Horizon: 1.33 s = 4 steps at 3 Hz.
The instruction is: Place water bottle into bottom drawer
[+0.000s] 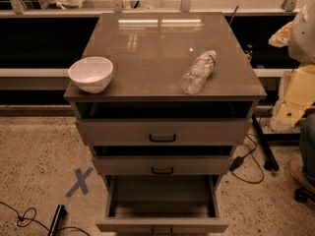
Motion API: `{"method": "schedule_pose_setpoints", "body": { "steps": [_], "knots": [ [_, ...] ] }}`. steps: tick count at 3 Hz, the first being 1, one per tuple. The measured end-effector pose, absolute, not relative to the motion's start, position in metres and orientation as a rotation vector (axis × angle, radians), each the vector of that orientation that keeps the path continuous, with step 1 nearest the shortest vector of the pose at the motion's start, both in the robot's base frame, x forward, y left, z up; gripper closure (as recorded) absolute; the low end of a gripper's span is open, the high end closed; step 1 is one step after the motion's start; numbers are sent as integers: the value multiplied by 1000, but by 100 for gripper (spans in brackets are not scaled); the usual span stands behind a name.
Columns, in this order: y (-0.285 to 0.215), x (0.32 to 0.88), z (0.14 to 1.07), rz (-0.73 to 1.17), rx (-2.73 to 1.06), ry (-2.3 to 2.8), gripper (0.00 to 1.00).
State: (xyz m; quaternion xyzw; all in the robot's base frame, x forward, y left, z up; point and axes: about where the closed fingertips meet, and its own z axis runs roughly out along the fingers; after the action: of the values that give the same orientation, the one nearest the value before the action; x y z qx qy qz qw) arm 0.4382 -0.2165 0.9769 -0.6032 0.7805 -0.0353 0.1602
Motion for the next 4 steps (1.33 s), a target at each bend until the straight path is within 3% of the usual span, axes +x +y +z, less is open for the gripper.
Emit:
{"method": "schedule_pose_setpoints", "body": {
  "steps": [4],
  "knots": [
    [-200, 485, 976, -256, -2049, 1958, 0]
  ]
}}
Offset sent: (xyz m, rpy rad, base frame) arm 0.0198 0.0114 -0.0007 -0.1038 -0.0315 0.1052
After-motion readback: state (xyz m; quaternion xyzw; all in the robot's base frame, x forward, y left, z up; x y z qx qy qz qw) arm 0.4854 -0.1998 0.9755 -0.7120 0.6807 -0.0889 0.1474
